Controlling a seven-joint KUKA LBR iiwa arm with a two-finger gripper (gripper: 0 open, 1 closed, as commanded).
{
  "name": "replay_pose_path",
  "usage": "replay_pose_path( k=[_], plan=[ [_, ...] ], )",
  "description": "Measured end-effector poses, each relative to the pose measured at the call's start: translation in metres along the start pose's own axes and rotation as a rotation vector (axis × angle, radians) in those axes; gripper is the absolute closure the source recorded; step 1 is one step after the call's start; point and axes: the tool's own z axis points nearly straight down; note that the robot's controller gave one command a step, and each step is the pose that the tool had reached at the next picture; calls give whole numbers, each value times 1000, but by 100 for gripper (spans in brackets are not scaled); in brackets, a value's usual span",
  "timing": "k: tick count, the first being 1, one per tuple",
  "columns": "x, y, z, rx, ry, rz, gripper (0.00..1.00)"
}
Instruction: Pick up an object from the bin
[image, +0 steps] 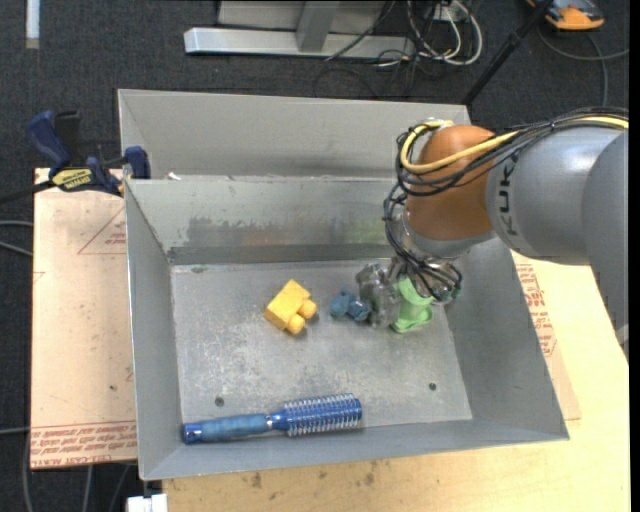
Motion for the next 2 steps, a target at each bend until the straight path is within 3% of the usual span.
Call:
replay_pose_path(
  k=[1, 2],
  plan=[
    [46, 65, -123, 1, -5, -24, 100],
    [47, 63, -118, 0, 1, -21, 0]
  ],
)
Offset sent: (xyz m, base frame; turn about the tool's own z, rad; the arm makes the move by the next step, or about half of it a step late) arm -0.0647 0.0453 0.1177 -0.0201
